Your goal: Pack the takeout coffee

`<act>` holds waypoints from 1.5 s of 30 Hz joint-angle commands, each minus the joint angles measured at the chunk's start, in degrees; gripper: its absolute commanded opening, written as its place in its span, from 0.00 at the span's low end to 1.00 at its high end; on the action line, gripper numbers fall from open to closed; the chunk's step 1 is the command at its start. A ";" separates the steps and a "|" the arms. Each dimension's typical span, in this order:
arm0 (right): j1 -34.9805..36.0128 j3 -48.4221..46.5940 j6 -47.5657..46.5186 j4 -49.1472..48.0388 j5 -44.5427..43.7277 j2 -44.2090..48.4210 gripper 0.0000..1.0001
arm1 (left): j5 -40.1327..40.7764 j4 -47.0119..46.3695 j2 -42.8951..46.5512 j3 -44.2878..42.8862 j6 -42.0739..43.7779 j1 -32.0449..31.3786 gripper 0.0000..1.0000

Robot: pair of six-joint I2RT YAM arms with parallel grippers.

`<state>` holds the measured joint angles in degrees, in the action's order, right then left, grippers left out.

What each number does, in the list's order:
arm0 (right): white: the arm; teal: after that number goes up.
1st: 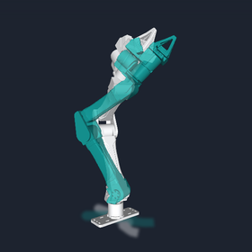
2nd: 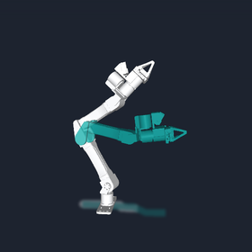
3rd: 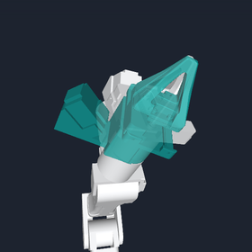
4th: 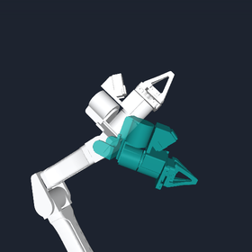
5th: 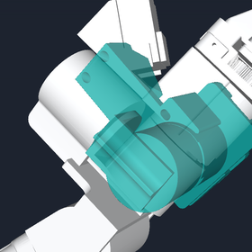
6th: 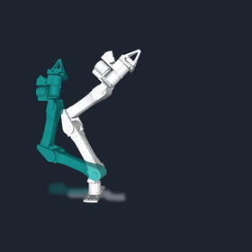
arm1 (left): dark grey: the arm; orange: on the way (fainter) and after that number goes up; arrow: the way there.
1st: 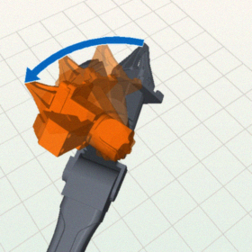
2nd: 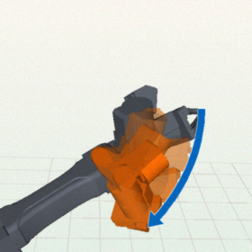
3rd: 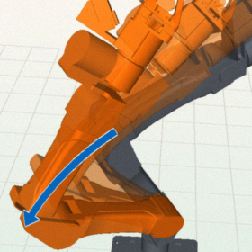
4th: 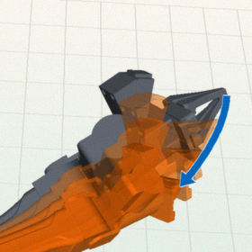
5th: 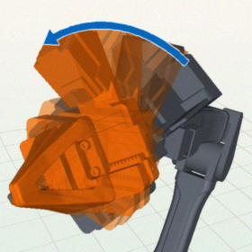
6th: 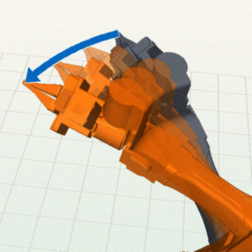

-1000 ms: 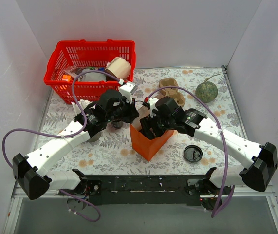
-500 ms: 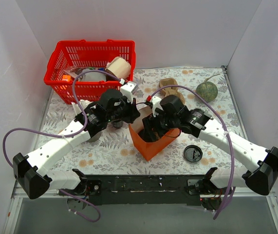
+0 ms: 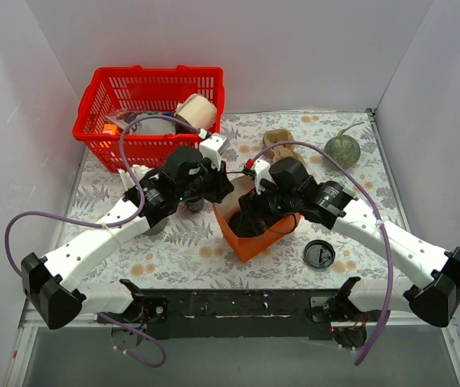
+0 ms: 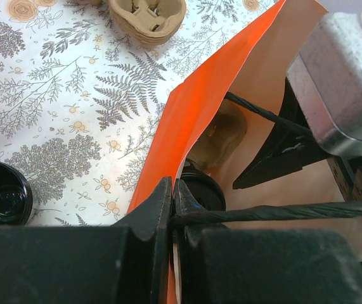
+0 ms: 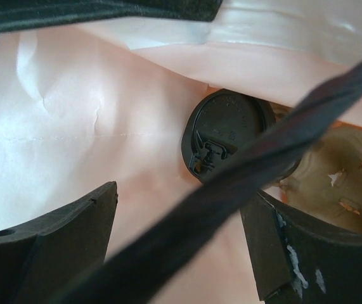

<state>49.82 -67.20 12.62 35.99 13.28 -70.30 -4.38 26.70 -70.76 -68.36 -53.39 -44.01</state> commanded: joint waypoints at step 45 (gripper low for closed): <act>-0.60 -3.81 8.56 -1.62 -22.84 -2.11 0.85 | -5.72 -0.86 0.36 -0.29 -0.76 0.68 0.00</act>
<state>49.50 -67.00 19.20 33.58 -3.07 -70.78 -8.54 26.46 -70.96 -69.04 -55.20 -43.59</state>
